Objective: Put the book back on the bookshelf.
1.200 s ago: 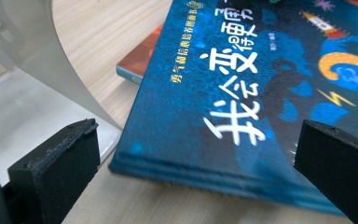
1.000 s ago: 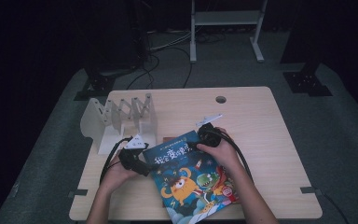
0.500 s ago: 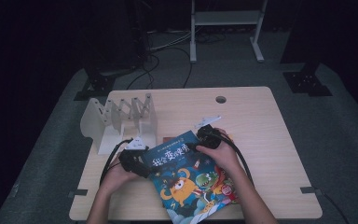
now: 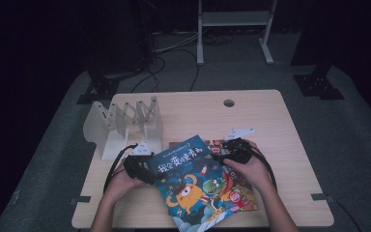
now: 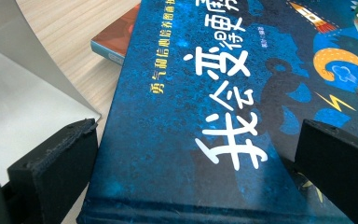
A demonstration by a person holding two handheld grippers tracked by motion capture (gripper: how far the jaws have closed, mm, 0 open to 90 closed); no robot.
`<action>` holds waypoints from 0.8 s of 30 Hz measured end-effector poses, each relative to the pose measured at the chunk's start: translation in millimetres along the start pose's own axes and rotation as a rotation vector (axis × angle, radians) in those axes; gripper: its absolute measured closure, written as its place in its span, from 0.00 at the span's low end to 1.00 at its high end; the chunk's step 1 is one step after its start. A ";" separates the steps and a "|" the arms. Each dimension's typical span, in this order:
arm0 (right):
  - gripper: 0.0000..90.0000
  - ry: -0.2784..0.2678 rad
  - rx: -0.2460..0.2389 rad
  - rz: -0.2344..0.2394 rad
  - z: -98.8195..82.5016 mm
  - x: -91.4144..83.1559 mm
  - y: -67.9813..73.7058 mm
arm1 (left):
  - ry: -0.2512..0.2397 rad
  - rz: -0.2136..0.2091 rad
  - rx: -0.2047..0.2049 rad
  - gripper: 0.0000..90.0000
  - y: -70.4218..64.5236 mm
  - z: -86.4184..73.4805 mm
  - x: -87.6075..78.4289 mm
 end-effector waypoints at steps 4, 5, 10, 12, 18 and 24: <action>0.37 -0.009 0.003 -0.010 -12.8 -16.1 -4.1 | 0.001 0.001 -0.001 0.00 -0.1 0.1 0.0; 0.37 -0.009 0.003 -0.010 -12.8 -16.1 -4.1 | 0.001 0.001 -0.001 0.00 -0.1 0.1 0.0; 0.37 -0.016 0.013 -0.015 -31.4 -32.6 -8.4 | 0.006 -0.001 -0.001 0.00 0.3 -0.1 -0.2; 0.36 -0.016 0.018 -0.019 -41.6 -40.3 -10.7 | 0.007 0.000 -0.002 0.00 0.2 -0.1 -0.2; 0.35 -0.026 0.021 -0.011 -59.3 -57.9 -13.9 | 0.004 0.000 -0.006 0.00 0.1 0.0 0.0; 0.34 -0.032 0.025 -0.006 -77.0 -76.0 -14.0 | 0.004 -0.001 -0.009 0.00 0.2 -0.1 0.2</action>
Point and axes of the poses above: each handheld gripper's, and its own axes: x roughly forward along the jaws, z roughly out of its top, y roughly to its left, the point moved 5 cm from there along x, roughly forward along the jaws, and after that the axes turned 9 degrees about x, right-handed, at the moved point
